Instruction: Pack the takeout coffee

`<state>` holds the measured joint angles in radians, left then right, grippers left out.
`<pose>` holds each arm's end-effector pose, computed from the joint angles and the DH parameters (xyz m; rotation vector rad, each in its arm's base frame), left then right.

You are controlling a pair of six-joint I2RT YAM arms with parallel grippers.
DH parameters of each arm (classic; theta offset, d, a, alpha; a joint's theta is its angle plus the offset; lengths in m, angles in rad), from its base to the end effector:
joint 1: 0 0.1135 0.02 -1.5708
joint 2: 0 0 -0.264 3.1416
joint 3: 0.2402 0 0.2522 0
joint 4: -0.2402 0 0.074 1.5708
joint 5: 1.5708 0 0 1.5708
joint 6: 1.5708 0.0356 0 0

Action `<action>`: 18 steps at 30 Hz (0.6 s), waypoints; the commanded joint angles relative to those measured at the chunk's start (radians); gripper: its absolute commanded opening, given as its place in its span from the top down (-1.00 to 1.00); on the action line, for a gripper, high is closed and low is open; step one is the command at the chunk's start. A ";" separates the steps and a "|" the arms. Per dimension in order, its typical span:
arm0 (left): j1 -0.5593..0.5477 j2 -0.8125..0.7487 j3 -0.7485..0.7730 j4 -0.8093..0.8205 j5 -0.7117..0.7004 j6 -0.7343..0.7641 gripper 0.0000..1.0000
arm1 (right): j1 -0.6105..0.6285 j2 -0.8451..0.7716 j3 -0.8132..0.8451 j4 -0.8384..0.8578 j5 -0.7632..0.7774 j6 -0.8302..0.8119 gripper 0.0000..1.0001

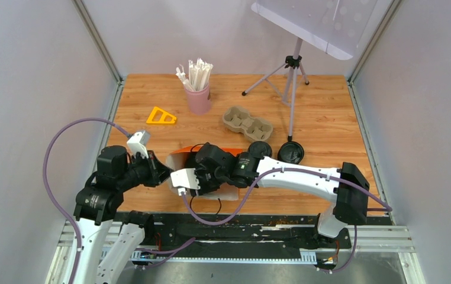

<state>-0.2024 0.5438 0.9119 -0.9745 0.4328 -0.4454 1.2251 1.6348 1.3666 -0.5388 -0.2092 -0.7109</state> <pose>0.0836 -0.0324 0.3336 -0.0155 2.2359 -0.8330 0.1165 0.3452 0.2913 -2.0423 1.2823 0.4907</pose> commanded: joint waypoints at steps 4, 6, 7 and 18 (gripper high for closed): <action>0.000 -0.004 0.069 -0.042 -0.100 -0.018 1.00 | 0.027 -0.019 0.044 -0.040 -0.064 -0.013 0.33; -0.001 -0.004 0.069 -0.047 -0.107 -0.026 1.00 | 0.028 -0.029 0.032 -0.035 -0.069 -0.007 0.33; -0.001 -0.004 0.069 -0.053 -0.113 -0.032 1.00 | 0.028 -0.033 0.025 -0.033 -0.071 -0.008 0.33; -0.001 0.002 0.077 -0.061 -0.115 -0.052 1.00 | 0.030 -0.012 0.080 -0.157 -0.109 -0.133 0.34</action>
<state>-0.2028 0.5423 0.9455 -1.0393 0.3405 -0.4824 1.2480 1.6348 1.3735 -0.6239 -0.2558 -0.7712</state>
